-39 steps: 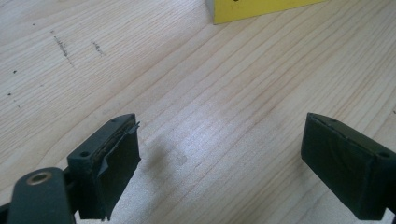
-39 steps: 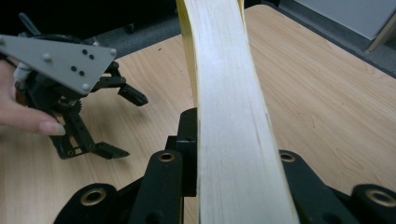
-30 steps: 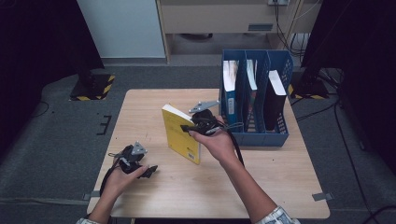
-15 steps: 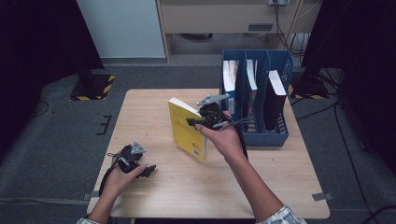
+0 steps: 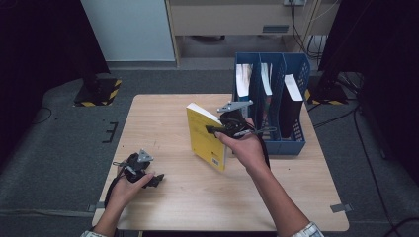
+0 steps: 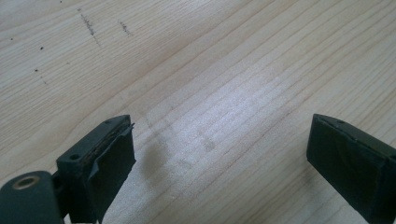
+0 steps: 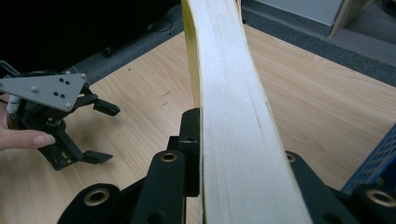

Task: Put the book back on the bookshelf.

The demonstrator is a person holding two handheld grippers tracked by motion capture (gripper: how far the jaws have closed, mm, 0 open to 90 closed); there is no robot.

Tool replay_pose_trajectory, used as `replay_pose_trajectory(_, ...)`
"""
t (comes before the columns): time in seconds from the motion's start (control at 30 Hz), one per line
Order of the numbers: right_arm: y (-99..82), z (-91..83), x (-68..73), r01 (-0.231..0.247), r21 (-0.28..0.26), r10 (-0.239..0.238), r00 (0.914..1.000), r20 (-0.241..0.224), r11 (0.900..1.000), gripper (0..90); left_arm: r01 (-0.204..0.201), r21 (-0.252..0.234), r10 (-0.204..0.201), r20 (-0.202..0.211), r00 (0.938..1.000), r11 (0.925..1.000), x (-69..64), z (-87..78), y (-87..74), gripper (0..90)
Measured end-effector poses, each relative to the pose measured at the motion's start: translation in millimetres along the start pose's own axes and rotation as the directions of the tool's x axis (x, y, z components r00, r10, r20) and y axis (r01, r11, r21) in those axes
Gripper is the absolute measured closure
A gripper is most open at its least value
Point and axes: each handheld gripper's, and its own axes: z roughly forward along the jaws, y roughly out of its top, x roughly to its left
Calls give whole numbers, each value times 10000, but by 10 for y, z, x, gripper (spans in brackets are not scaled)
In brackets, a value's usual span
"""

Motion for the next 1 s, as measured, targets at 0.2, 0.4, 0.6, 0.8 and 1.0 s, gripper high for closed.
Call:
replay_pose_trajectory(0.2,-42,-63,-48,-143,-81,143,9999,-22,9999,752,22,76,-21,-59,10000,10000,7,7,-5,73)
replay_pose_trajectory(0.4,-61,-111,-71,-64,-96,64,10000,-40,9999,752,96,67,-95,-96,9999,9999,10,6,-11,73)
replay_pose_trajectory(0.6,-87,-199,-90,-82,-196,83,10000,33,9998,751,64,77,-63,-146,9999,9999,18,7,-13,73)
replay_pose_trajectory(0.8,-148,-252,-96,-90,-193,90,10000,15,9998,752,5,27,-5,-161,9999,10000,20,19,-13,71)
replay_pose_trajectory(1.0,-229,-299,-152,-362,-253,359,9993,-124,9990,752,128,80,-127,-228,9997,9999,29,26,-20,70)
